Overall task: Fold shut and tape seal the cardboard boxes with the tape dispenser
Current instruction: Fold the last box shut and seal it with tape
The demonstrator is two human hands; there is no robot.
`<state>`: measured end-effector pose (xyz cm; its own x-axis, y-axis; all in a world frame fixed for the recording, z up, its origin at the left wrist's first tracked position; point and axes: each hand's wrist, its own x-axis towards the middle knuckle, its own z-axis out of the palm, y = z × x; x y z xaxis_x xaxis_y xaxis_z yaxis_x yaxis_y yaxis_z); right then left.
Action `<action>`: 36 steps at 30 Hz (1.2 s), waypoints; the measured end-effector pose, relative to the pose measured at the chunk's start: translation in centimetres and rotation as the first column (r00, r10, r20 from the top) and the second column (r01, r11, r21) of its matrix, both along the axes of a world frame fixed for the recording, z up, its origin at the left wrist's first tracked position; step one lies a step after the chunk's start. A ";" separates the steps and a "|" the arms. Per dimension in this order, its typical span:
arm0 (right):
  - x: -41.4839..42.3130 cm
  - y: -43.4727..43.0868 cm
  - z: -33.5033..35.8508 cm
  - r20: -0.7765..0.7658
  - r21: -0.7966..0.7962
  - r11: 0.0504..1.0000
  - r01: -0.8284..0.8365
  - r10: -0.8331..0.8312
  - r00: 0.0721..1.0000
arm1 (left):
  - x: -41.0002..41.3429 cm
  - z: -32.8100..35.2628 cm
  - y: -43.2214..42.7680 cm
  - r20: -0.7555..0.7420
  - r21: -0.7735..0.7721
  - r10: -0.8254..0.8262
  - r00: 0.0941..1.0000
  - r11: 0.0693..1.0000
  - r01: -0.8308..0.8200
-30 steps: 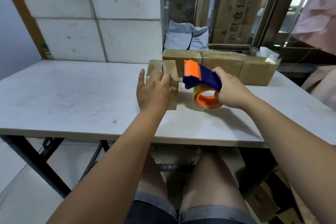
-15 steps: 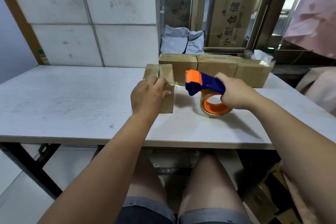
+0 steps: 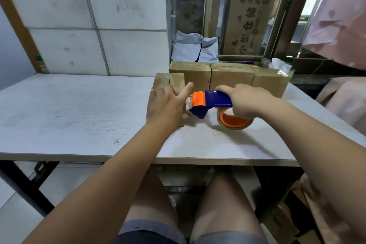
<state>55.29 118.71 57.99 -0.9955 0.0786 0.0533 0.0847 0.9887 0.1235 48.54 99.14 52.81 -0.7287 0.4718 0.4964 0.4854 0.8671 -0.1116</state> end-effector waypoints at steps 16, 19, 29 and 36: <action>-1.0 -1.6 3.2 0.148 0.078 0.997 -0.023 0.011 0.989 | -0.4 -0.7 1.8 0.028 -0.047 -0.065 0.997 0.997 0.067; -1.3 -1.8 3.5 0.177 0.072 0.997 -0.042 0.029 0.984 | -0.6 -0.4 1.3 0.081 0.028 -0.113 0.990 0.993 0.111; -2.8 -1.8 4.5 0.280 0.083 0.993 -0.088 0.062 0.958 | -1.3 1.4 0.7 0.229 0.048 -0.204 0.952 0.979 0.198; -3.8 -1.8 3.2 0.423 0.077 0.993 -0.088 0.048 0.905 | -0.8 0.8 0.3 0.156 -0.171 -0.202 0.967 0.959 0.228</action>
